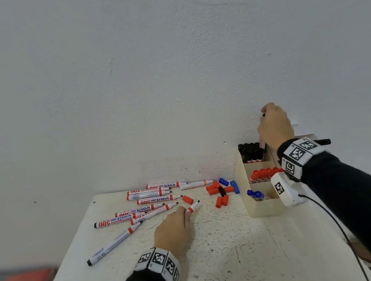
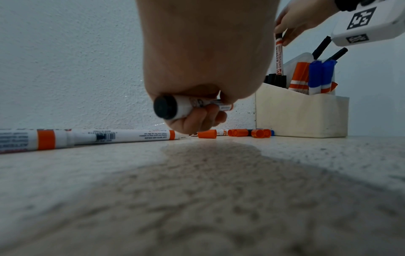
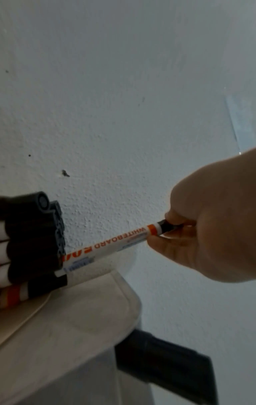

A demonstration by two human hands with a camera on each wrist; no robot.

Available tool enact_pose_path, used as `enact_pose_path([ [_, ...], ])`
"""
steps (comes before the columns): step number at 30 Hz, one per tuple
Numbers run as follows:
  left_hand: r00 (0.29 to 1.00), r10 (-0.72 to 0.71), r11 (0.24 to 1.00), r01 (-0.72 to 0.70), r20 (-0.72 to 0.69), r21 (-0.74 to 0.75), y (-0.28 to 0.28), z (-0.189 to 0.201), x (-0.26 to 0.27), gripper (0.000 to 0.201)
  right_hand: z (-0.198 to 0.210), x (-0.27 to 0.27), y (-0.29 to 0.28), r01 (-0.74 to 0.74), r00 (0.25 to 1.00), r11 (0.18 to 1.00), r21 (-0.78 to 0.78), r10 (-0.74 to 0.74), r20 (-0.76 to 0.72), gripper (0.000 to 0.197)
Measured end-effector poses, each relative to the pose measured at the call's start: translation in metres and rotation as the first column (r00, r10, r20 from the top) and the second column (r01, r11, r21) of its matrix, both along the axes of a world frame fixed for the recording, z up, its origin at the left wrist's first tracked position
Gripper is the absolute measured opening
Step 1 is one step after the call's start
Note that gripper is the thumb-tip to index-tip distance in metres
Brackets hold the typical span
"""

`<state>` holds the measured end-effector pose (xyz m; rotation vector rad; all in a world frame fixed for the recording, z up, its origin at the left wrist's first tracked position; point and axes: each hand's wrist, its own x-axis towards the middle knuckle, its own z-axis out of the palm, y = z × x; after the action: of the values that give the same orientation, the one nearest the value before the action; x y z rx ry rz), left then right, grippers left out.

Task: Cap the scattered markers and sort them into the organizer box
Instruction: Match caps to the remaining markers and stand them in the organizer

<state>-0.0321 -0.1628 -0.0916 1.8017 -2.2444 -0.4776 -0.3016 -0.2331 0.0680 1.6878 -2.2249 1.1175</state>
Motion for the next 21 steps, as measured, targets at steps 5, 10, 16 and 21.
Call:
enact_pose_path([
  [5, 1.0, 0.004, 1.0, -0.004, 0.002, -0.001, 0.001, 0.0, 0.0, 0.036, 0.008, 0.003, 0.006, -0.077, 0.996, 0.979, -0.188, 0.068, -0.056, 0.025],
  [10, 1.0, 0.006, 1.0, -0.006, 0.005, 0.014, 0.001, 0.001, -0.001, 0.037, 0.006, 0.009, 0.017, -0.247, 0.969, 0.873, -0.421, 0.224, -0.105, 0.023],
  [16, 1.0, 0.003, 1.0, -0.003, 0.006, 0.015, 0.002, 0.001, -0.001, 0.037, -0.015, 0.016, 0.02, -0.321, 0.945, 0.895, -0.31, 0.324, -0.042, 0.021],
  [21, 1.0, 0.005, 1.0, -0.005, 0.0, 0.016, 0.002, 0.002, 0.0, 0.037, -0.011, 0.01, 0.02, -0.357, 0.933, 0.902, -0.244, 0.33, -0.142, 0.022],
])
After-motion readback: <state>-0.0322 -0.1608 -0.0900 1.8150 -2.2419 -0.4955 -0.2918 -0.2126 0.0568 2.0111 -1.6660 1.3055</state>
